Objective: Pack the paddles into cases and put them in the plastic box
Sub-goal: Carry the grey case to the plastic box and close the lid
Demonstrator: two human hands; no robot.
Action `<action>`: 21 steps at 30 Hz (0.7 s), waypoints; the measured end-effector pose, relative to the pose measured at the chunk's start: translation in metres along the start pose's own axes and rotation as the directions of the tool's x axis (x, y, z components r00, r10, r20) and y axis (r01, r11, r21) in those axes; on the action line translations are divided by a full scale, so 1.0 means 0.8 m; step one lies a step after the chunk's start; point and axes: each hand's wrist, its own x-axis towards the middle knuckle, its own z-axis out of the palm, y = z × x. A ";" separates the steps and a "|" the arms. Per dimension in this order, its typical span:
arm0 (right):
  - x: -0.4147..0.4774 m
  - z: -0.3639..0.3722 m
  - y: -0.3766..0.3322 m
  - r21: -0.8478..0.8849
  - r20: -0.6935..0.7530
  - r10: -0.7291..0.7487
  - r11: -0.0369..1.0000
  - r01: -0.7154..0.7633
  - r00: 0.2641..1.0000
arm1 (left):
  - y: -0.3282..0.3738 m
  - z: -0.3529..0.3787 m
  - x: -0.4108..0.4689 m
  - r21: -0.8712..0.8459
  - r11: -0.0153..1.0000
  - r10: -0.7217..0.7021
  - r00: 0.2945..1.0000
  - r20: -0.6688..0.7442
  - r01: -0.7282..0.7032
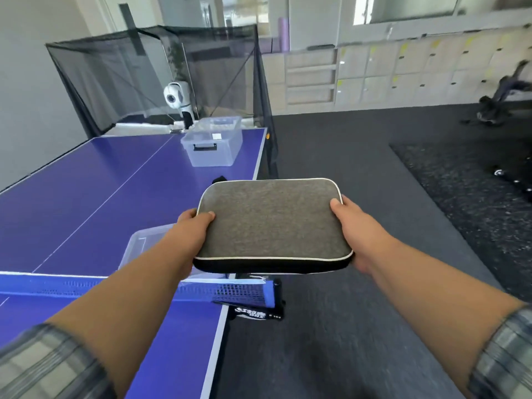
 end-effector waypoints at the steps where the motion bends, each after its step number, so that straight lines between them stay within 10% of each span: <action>1: 0.016 -0.022 -0.010 -0.022 -0.004 -0.019 1.000 0.019 1.000 | 0.010 0.027 0.009 0.006 1.000 0.018 1.000 0.012 -0.018; 21: 0.347 -0.265 -0.145 -0.315 0.045 -0.069 0.946 0.079 0.997 | 0.144 0.381 0.222 0.274 0.947 0.165 0.986 0.027 -0.166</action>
